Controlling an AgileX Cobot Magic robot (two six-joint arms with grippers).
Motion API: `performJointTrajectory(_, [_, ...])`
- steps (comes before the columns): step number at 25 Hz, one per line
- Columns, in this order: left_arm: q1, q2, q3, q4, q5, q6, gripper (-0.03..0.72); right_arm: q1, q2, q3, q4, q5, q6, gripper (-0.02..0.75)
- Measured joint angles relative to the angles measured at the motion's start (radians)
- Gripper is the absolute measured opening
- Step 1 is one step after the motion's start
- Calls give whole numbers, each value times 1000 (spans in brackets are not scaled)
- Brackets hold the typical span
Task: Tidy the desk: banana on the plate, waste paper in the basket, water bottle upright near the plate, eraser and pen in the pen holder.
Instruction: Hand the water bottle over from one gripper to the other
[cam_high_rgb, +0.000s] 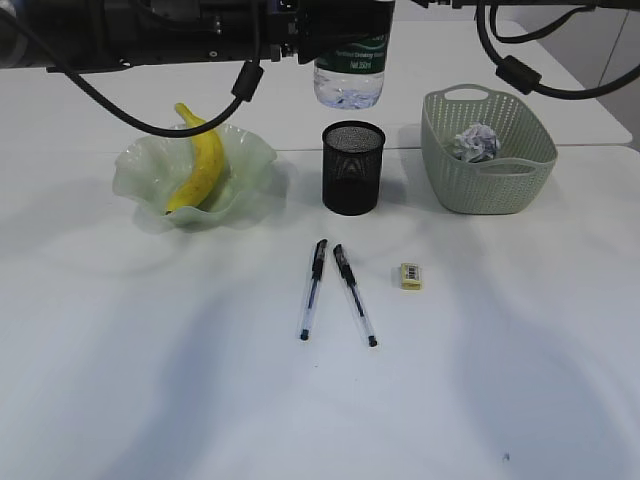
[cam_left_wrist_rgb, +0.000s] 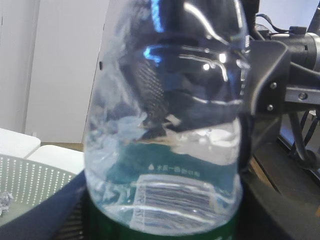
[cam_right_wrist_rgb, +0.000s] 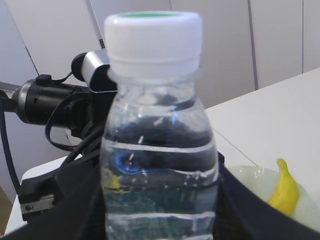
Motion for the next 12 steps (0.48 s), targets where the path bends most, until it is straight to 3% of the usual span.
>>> performJointTrajectory(12, [0,0,0,0,0,2,417,0,0,0,0,0,4,357])
